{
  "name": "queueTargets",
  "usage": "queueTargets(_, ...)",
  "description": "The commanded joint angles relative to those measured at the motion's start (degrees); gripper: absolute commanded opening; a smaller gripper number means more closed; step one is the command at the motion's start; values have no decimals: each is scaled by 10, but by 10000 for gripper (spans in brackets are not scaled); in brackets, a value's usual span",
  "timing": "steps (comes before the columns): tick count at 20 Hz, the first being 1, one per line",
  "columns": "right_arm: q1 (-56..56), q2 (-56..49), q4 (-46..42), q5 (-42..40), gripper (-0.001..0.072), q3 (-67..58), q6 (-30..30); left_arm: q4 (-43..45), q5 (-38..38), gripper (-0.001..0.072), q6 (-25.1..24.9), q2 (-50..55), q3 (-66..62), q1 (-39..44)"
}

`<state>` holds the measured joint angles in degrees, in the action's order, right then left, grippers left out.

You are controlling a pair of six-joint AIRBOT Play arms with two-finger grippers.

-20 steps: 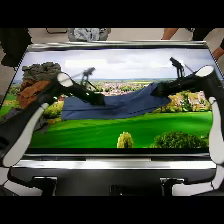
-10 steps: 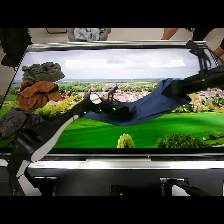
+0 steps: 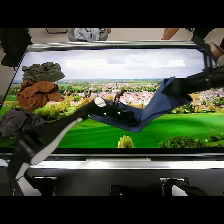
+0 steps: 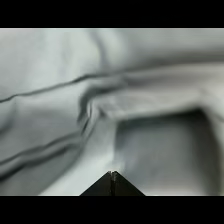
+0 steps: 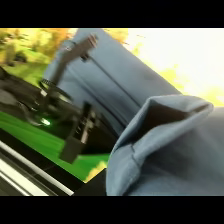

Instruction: Fold the shirts.

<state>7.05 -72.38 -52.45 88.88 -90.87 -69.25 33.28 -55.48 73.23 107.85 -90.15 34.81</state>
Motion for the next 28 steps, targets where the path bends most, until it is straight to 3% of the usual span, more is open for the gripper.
queueTargets(1, -61, -46, 29, -59, 42, 0, 2, 277, -61, 20, 63, -99, 2, -75)
queueTargets(4, -140, -102, 45, -115, 42, -1, -1, 429, -100, 22, 98, -207, 2, -188)
queueTargets(9, -246, -238, 123, -238, 44, -1, -7, 428, -145, 23, 113, -336, 2, -360)
queueTargets(10, -262, -266, 146, -258, 74, -1, -7, 422, -144, 23, 113, -355, 2, -376)
queueTargets(11, -275, -294, 178, -277, 264, -1, -1, 419, -144, 23, 113, -371, 2, -386)
queueTargets(12, -281, -312, 205, -286, 623, -1, 15, 420, -144, 23, 112, -382, 2, -387)
queueTargets(13, -280, -322, 217, -287, 698, -1, 39, 420, -145, 23, 112, -389, 2, -387)
queueTargets(18, -157, -259, 104, -219, 702, -1, 34, 420, -163, 24, 101, -392, 9, -386)
queueTargets(23, -8, -173, -236, -6, 676, 35, -5, 420, -162, 24, 97, -392, 26, -386)
queueTargets(25, 6, -154, -200, -23, 675, 134, 10, 419, -162, 24, 97, -392, 27, -386)
queueTargets(28, 5, -151, 21, -165, 693, 283, 70, 419, -163, 24, 98, -392, 27, -386)
